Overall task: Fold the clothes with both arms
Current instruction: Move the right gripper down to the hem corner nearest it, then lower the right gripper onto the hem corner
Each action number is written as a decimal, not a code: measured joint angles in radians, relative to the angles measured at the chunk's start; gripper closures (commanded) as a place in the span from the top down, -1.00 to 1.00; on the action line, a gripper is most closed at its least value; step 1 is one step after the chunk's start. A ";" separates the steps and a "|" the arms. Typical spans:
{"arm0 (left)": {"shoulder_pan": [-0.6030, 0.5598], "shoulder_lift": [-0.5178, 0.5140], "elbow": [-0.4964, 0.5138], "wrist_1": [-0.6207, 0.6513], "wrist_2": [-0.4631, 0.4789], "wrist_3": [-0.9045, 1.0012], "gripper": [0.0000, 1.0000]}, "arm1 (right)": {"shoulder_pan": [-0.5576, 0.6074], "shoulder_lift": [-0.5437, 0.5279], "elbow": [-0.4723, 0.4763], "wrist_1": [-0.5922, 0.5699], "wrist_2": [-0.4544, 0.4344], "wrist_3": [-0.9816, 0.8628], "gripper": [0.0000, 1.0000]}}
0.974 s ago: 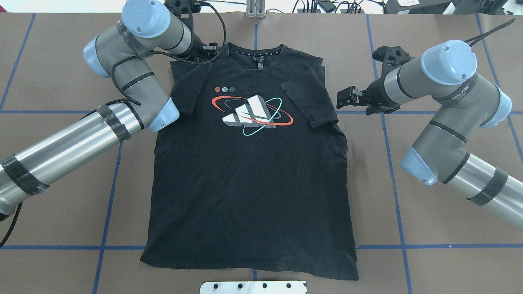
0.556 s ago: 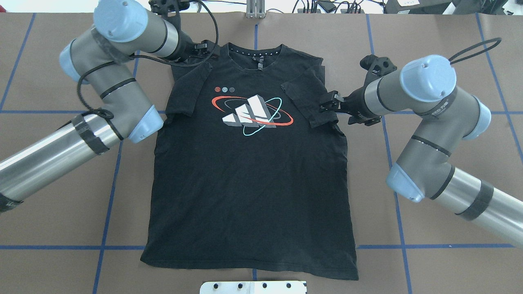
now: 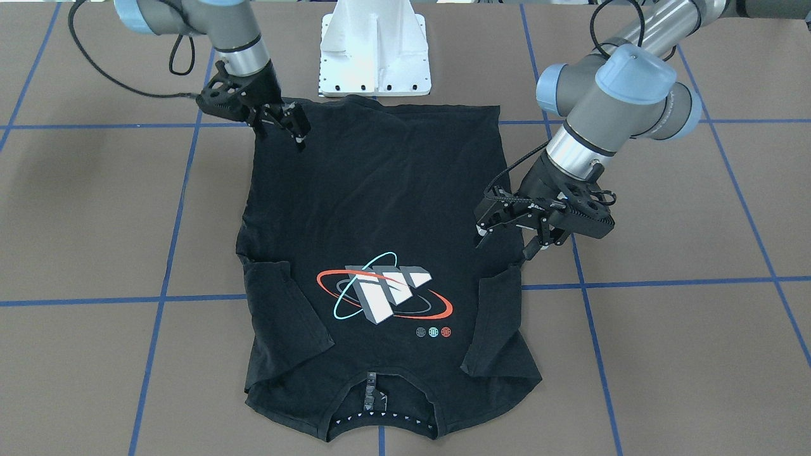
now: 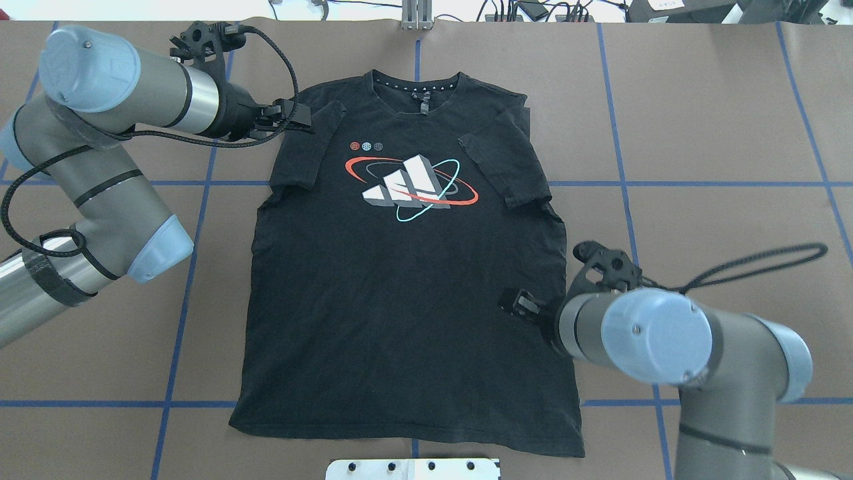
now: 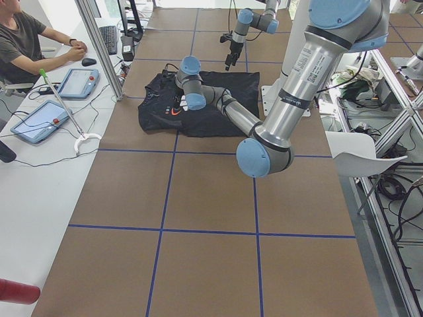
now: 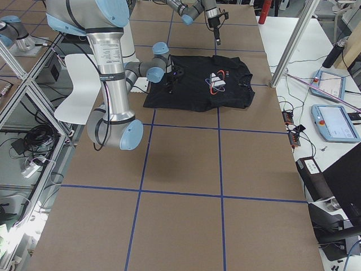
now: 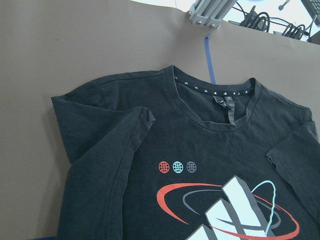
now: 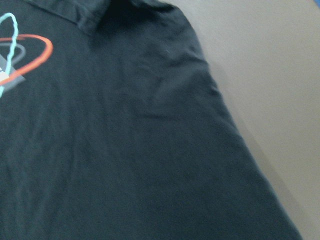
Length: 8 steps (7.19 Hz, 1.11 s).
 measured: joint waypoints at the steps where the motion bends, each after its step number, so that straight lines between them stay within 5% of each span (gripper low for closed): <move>1: 0.000 0.004 -0.002 0.001 -0.008 -0.003 0.99 | -0.120 -0.064 0.044 -0.025 -0.103 0.085 0.70; 3: 0.000 0.005 0.000 0.001 -0.018 -0.025 0.99 | -0.266 -0.138 0.064 -0.037 -0.217 0.201 0.58; 6: 0.001 0.005 -0.001 0.000 -0.019 -0.071 0.99 | -0.318 -0.158 0.023 -0.037 -0.233 0.246 0.54; 8: 0.002 0.005 0.000 0.000 -0.018 -0.074 0.99 | -0.324 -0.160 0.017 -0.036 -0.231 0.248 0.30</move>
